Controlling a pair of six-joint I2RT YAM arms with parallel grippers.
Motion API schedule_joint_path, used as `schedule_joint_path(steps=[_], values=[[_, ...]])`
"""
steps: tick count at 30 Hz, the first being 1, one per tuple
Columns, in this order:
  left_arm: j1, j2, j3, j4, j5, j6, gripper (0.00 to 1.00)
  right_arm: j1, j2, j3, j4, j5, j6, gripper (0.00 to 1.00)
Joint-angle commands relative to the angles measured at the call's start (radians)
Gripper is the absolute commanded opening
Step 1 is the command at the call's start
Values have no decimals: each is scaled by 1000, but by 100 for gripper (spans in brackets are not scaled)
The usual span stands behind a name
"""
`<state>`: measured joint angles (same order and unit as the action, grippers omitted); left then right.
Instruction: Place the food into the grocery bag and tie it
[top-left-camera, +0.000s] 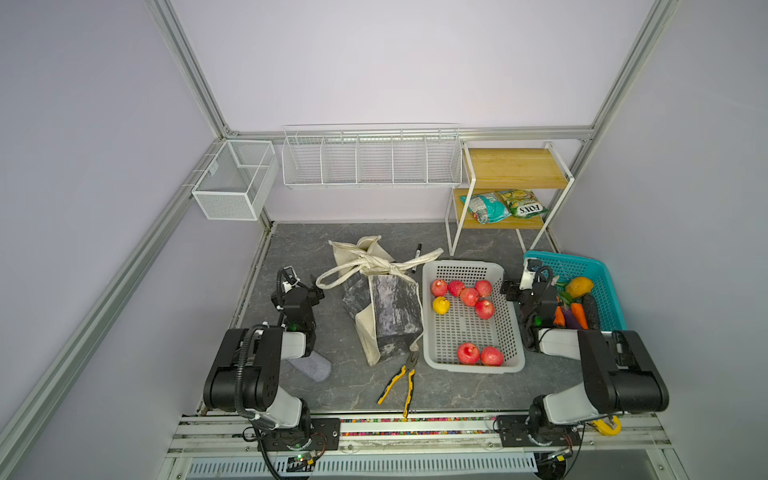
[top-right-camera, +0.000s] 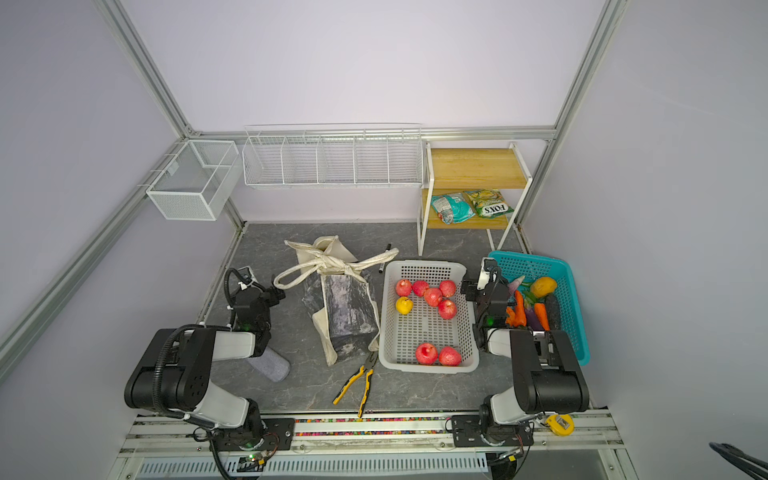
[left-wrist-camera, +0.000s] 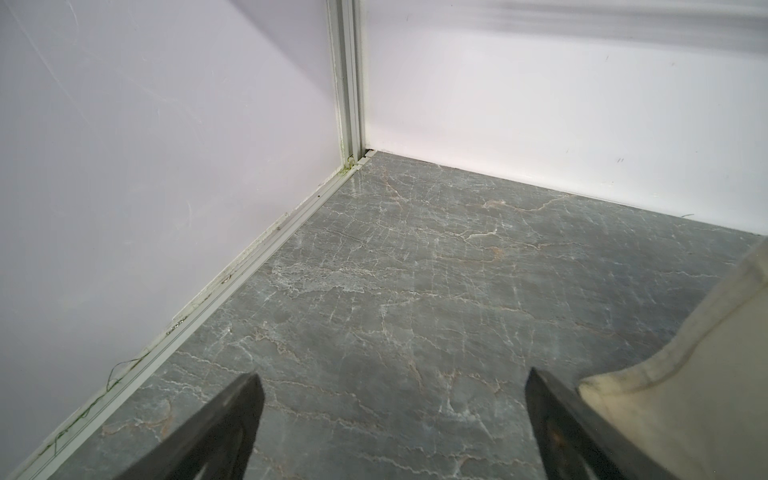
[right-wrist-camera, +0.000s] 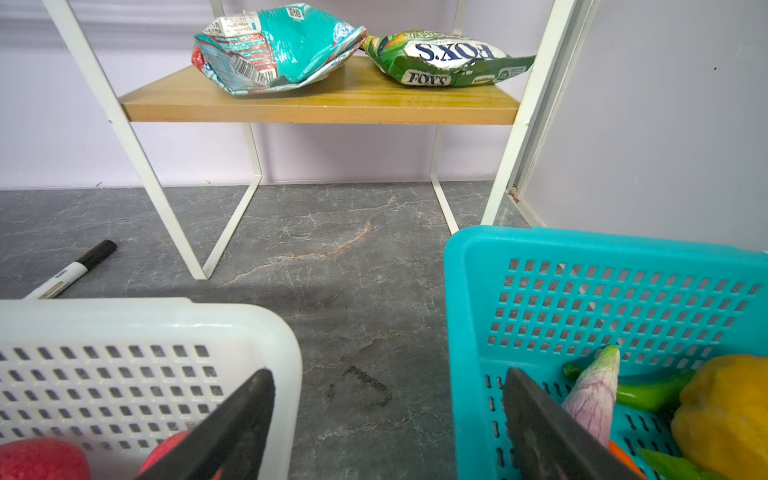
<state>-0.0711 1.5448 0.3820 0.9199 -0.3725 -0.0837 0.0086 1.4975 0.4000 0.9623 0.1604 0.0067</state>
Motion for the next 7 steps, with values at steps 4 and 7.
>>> schedule_joint_path(steps=[4,7], values=[[5,7,-10,25,4,18,99,2,30,-16,-97,18,-22,88],[5,7,-10,26,4,18,99,5,29,-19,-95,18,-21,88]])
